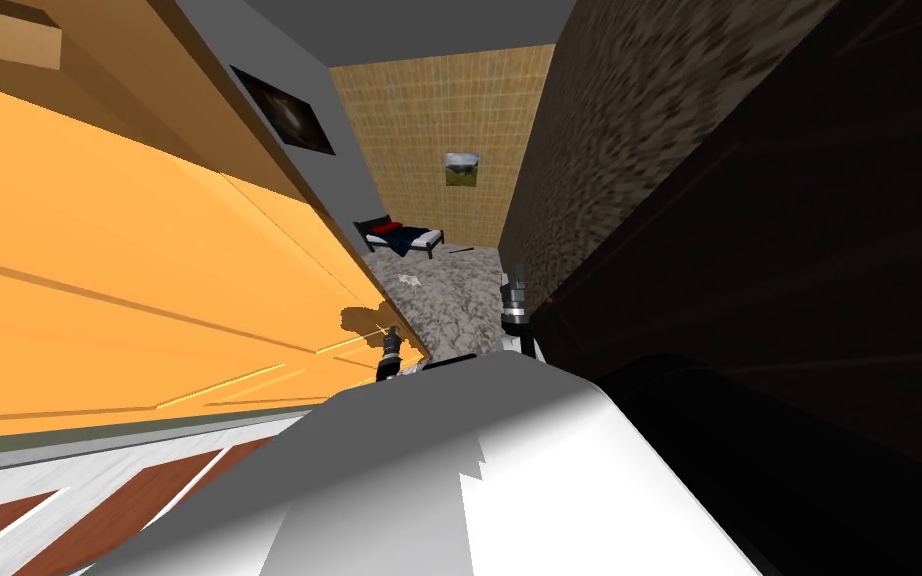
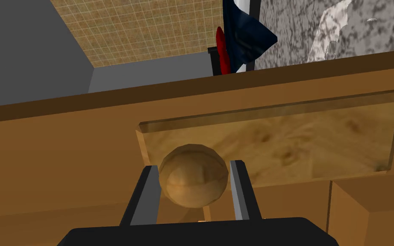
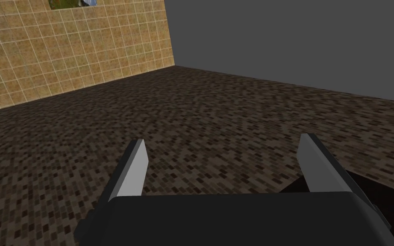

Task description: Push the door open

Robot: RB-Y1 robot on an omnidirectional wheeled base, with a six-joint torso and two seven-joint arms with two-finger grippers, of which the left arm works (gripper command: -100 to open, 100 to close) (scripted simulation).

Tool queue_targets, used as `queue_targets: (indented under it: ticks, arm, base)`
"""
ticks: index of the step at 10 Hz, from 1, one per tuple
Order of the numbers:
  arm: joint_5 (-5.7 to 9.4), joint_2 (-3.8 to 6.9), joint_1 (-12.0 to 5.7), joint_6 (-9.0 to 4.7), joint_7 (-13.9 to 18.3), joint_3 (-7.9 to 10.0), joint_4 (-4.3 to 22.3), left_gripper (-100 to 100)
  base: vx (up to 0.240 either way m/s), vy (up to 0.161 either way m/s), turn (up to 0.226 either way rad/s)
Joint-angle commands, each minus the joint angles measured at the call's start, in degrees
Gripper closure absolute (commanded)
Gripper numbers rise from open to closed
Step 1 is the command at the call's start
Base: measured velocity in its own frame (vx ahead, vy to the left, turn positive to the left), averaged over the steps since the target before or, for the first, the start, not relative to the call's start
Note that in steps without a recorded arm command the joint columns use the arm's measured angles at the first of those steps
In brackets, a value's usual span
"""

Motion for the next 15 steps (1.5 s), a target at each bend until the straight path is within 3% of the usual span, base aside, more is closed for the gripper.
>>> queue_targets:
  ticks: [1, 6, 7, 13, 15]
  arm:
    - [0.72, 0.85, 0.04, -0.43, -0.3, 1.64, 0.0, 100]
    - [2.4, 1.31, -0.53, -0.1, -1.1, 5.02, 0.5, 100]
    - [2.38, 0.73, 0.36, 0.52, -0.8, 4.36, -0.7, -100]
    - [3.31, -1.46, 1.5, 0.93, -0.4, 4.48, -2.2, -100]
    - [3.31, -0.8, 1.4, 0.56, -0.4, 4.63, -1.8, -100]
  base:
    - [0.192, -0.038, 0.054]
    - [0.189, -0.027, 0.084]
    - [0.002, -0.078, 0.07]
    - [-0.202, -0.134, 0.049]
    - [0.013, -0.025, -0.008]
